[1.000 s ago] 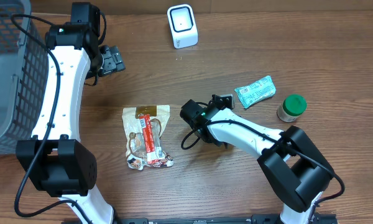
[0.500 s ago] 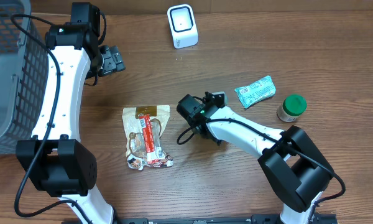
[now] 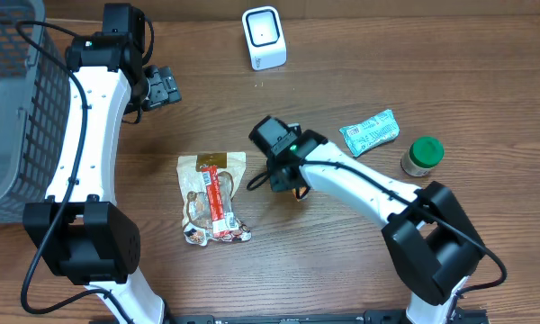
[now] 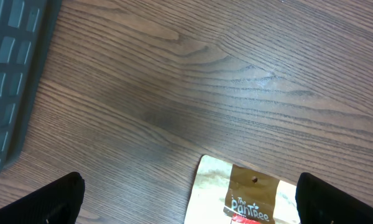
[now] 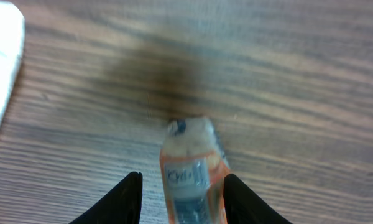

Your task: Scan the item barcode

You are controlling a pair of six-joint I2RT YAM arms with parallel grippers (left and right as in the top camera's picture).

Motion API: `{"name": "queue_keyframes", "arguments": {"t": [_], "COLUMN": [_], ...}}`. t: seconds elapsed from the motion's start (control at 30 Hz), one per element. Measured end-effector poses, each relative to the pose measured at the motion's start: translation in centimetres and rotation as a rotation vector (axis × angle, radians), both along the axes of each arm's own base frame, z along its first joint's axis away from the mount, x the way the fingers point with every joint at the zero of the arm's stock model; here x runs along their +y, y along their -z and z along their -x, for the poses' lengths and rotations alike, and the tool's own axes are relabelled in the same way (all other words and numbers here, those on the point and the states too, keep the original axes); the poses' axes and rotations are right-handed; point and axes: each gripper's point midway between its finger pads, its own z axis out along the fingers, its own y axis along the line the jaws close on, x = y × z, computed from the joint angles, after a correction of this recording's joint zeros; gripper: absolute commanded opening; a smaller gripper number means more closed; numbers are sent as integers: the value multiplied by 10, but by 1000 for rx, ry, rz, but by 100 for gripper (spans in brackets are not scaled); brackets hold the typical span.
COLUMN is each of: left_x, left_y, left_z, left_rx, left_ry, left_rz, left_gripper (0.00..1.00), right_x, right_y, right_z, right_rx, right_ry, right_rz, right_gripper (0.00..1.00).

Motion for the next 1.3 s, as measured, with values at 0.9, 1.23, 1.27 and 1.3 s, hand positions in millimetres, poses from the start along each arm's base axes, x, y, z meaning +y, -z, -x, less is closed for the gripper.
{"name": "queue_keyframes", "arguments": {"t": [0.9, 1.23, 1.27, 1.3], "left_x": [0, 0, 0, 0], "left_y": [0, 0, 0, 0], "left_z": [0, 0, 0, 0], "left_rx": [0, -1, 0, 0], "left_ry": [0, 0, 0, 0], "left_rz": [0, 0, 0, 0], "left_gripper": [100, 100, 100, 100], "right_x": [-34, -70, -76, -81], "right_y": [-4, -11, -11, -11], "right_z": [5, -18, -19, -21], "right_rx": [12, -67, -64, -57], "right_ry": [-50, 8, 19, 33], "right_rz": [97, 225, 230, 234], "right_gripper": [50, 47, 47, 47]}}
